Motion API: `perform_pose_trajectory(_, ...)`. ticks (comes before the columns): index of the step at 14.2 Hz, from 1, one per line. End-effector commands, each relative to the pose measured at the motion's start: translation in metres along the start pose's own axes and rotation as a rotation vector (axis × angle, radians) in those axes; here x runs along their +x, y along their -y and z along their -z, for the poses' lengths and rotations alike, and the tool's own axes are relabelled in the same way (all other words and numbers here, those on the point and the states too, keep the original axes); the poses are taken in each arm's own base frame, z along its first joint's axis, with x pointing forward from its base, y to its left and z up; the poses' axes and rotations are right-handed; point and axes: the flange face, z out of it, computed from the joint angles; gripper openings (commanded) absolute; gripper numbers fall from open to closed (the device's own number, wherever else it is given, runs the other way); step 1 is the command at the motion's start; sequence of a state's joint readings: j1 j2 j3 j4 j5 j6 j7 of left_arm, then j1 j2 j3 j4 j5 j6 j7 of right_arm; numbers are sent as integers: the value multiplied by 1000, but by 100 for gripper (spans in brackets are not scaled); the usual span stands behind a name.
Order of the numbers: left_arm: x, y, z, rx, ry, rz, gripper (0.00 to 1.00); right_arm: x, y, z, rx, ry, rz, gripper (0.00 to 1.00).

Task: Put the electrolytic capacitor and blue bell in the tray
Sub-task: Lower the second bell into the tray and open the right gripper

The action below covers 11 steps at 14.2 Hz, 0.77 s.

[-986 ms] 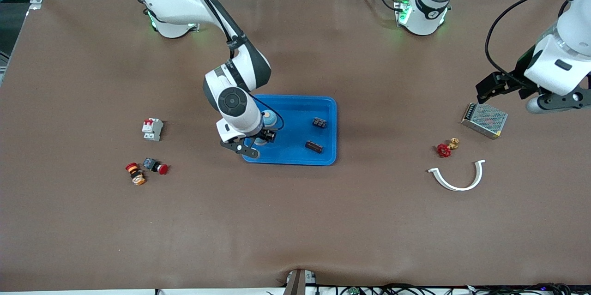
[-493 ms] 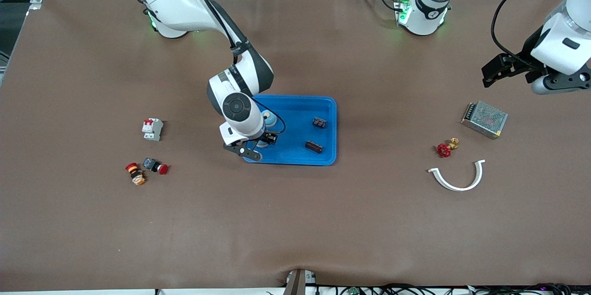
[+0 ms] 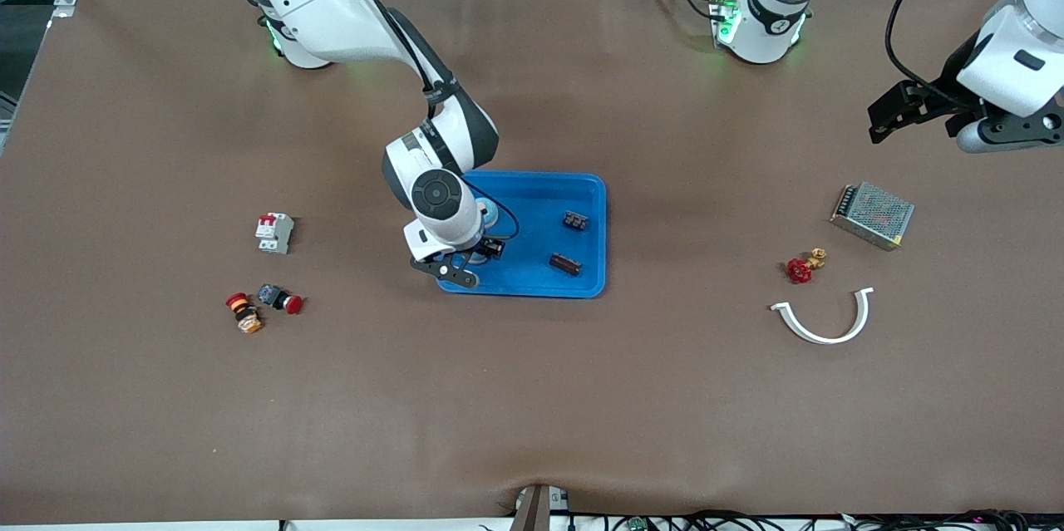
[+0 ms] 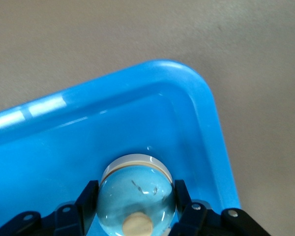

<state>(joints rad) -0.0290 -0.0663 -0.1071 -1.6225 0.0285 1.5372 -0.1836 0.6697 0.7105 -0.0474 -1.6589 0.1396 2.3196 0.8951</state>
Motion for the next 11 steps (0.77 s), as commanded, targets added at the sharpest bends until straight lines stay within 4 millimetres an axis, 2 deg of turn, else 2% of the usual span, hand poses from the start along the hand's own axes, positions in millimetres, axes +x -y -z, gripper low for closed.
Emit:
perform_pose_trajectory(1, -15, 6, 3, -19, 3, -28, 100, 1, 7, -2, 13, -2, -19, 48)
perform_pose_trajectory(3, -17, 6, 2, -19, 5, -29, 100, 1, 7, -2, 13, -2, -19, 49)
perform_pose_trajectory(4, -19, 6, 5, -19, 0, -31, 100, 1, 7, -2, 13, -2, -19, 52)
perform_pose_trajectory(5, -19, 6, 6, -19, -2, -35, 100, 1, 7, -2, 13, -2, -19, 66)
perform_pose_trajectory(6, -20, 6, 8, -19, -6, -53, 100, 0, 7, -1, 14, -3, -17, 99)
perform_pose_trajectory(8, -22, 6, 9, -18, -2, -78, 100, -3, 11, 4, 20, -7, -1, 100)
perform_pose_trajectory(11, -24, 5, 12, -17, -8, -81, 100, -7, 12, 26, -9, 16, 25, 100)
